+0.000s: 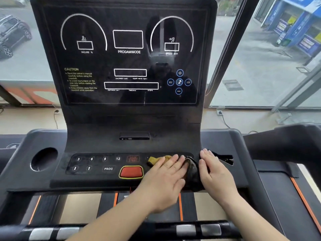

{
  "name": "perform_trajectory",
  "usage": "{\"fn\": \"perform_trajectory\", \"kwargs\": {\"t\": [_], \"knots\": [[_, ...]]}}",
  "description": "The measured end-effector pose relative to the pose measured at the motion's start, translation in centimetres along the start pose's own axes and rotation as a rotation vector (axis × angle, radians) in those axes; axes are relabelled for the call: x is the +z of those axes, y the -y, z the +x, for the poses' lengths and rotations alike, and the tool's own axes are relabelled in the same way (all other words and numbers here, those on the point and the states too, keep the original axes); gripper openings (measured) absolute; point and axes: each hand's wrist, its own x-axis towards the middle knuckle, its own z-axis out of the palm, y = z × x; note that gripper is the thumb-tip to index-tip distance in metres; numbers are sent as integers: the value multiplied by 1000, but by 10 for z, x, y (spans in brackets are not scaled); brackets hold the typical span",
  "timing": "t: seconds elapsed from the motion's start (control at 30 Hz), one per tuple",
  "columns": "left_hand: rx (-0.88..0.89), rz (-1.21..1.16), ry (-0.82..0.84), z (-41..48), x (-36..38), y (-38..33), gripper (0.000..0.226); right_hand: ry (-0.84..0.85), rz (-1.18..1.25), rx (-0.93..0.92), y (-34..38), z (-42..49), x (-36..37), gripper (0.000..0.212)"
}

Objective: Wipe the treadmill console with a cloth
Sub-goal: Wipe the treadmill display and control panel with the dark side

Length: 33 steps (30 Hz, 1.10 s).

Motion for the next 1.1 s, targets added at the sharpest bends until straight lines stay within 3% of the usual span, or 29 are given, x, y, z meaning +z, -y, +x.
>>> {"fn": "perform_trajectory", "kwargs": {"t": [0.17, 0.27, 0.37, 0.57, 0.7, 0.8, 0.93, 1.1], "knots": [[-177, -36, -47, 5, -14, 12, 61, 17, 50, 6, -1, -2, 0, 47], [-102, -21, -99, -7, -4, -5, 60, -3, 48, 11, 1, -1, 1, 46], [-10, 28, 24, 3, -4, -1, 59, -23, -4, 19, 3, 2, -2, 42], [-76, 63, -24, 57, -21, 25, 60, -38, -120, 77, 23, 8, -14, 32], [-90, -56, -15, 39, -4, -11, 65, -36, -152, 131, 29, 11, -20, 28], [-50, -5, -3, 25, -5, -20, 65, -43, -203, 145, 29, 16, -20, 30], [-210, -6, -116, 44, -23, 16, 61, -22, -192, 165, 34, 23, -23, 48], [-369, -126, -255, 54, -18, 5, 69, -66, -112, 42, 45, 24, -13, 28]]}}
